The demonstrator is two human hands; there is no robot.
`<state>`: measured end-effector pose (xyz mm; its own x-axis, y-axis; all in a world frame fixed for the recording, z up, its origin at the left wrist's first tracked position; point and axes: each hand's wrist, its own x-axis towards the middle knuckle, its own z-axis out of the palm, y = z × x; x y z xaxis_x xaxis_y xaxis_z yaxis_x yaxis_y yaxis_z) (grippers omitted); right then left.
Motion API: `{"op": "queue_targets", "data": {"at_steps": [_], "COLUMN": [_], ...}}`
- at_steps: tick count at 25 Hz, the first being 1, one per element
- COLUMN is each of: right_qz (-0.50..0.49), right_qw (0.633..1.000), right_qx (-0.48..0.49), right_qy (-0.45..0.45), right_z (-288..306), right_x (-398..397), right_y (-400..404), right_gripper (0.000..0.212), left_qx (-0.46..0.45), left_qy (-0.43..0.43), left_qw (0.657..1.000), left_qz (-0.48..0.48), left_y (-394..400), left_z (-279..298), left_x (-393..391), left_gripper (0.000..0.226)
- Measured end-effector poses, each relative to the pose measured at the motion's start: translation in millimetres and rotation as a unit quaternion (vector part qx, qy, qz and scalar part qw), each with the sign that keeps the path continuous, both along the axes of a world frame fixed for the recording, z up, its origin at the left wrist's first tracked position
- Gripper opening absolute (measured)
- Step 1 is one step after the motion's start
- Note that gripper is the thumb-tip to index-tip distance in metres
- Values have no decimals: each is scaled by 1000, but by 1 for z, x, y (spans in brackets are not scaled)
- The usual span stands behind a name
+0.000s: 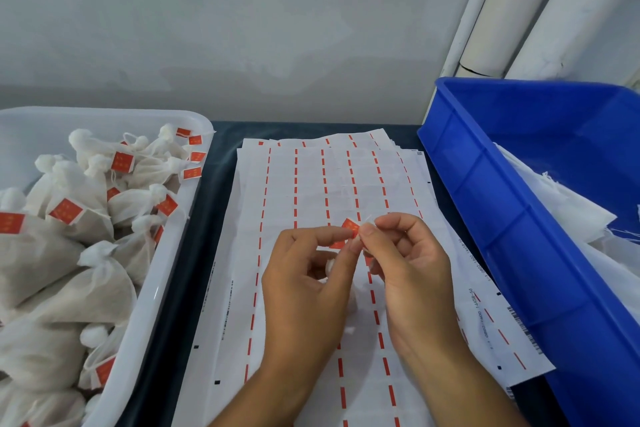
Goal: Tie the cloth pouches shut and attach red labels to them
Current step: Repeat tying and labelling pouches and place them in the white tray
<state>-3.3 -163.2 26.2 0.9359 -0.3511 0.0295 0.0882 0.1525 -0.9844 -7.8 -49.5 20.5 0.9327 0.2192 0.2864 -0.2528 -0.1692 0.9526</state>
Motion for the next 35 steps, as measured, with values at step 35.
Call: {"op": "queue_targets", "data": {"at_steps": [35], "right_qz": [86], "right_qw": [957], "right_qx": [-197], "right_qy": [-197], "right_z": [92], "right_x": [20], "right_y": [33], "right_gripper": [5], "left_qx": [30], "left_qy": [117], "left_qw": [992], "left_qz": [-29], "left_y": [26], "left_z": [-12], "left_x": [14], "left_gripper": [68]}}
